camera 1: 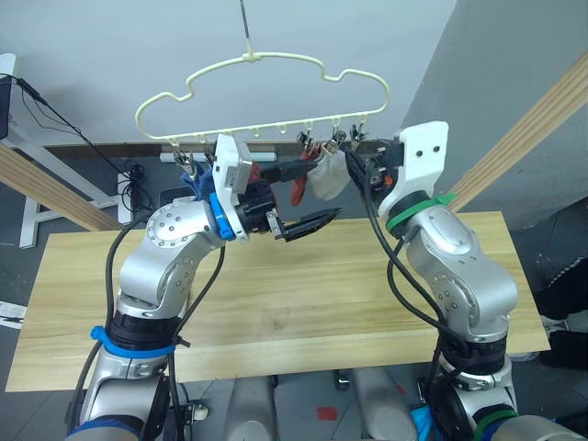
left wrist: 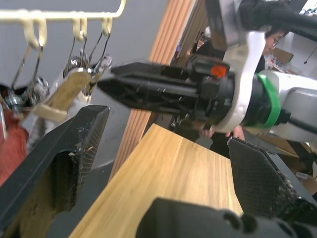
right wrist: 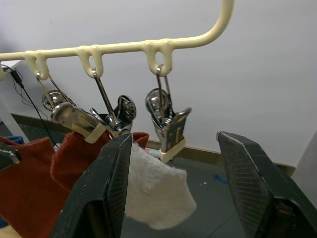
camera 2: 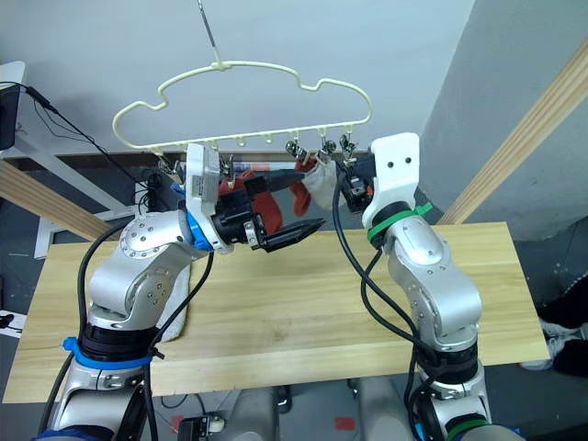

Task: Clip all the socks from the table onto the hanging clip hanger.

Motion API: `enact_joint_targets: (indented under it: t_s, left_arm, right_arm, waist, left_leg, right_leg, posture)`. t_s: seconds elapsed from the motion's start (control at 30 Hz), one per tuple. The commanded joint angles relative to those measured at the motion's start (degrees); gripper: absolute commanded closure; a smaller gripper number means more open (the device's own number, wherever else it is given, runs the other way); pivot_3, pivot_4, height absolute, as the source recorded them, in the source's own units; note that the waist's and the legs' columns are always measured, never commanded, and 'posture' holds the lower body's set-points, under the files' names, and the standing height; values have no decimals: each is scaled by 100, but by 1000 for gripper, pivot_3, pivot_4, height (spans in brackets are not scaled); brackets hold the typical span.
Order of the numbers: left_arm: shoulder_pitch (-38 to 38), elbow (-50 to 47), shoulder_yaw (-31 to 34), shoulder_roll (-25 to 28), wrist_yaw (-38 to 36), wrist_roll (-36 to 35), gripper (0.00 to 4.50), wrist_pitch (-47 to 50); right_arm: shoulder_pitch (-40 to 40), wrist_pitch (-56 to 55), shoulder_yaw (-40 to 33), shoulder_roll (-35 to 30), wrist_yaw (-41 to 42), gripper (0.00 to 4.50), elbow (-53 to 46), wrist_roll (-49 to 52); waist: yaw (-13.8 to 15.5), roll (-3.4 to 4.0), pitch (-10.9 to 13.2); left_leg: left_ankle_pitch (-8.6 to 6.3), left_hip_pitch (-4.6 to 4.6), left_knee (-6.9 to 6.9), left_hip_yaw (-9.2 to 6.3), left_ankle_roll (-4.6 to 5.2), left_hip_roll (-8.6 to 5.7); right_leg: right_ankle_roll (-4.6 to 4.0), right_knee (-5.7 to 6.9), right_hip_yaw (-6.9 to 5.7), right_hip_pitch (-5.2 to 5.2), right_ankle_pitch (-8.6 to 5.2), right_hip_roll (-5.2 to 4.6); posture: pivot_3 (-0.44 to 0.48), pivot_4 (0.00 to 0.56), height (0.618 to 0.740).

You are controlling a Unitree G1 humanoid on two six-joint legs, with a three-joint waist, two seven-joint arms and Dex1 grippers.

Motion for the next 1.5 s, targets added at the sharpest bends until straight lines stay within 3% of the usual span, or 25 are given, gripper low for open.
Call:
enact_joint_targets:
  t_s: [0.03, 0.7, 1.27, 1.5]
  left_arm:
    - [-64, -175, 46, 10, 10, -41, 43, 4]
    - [-177, -42, 30, -17, -45, 15, 43, -66]
    - [-270, -6, 24, -28, -25, 14, 43, -61]
    - [-277, -61, -5, -50, 15, 10, 43, -17]
  right_arm:
    - [-194, -291, 41, 77, -16, 1678, 37, -109]
    - [-201, -275, 37, 11, -9, 1678, 155, -592]
    - [-758, -209, -243, 905, -402, 1678, 613, -532]
    - [-607, -49, -18, 782, -351, 1678, 273, -644]
  waist:
    - [-3, 0, 0]
    - [3, 0, 0]
    - [3, 0, 0]
    - [5, 0, 0]
  left_leg:
    - [0, 0, 0, 0, 0, 0]
    - [0, 0, 1, 0, 0, 1]
    - [0, 0, 0, -2, 0, 1]
    - [0, -1, 0, -2, 1, 0]
  right_leg:
    - [0, 0, 1, 0, 0, 0]
    - [-1, 2, 0, 0, 0, 0]
    - [-1, 2, -2, -1, 1, 0]
    - [-4, 1, -1, -1, 2, -1]
  posture:
    - [-116, 399, 701]
    - [-111, 402, 701]
    - [-111, 407, 701]
    - [-111, 409, 701]
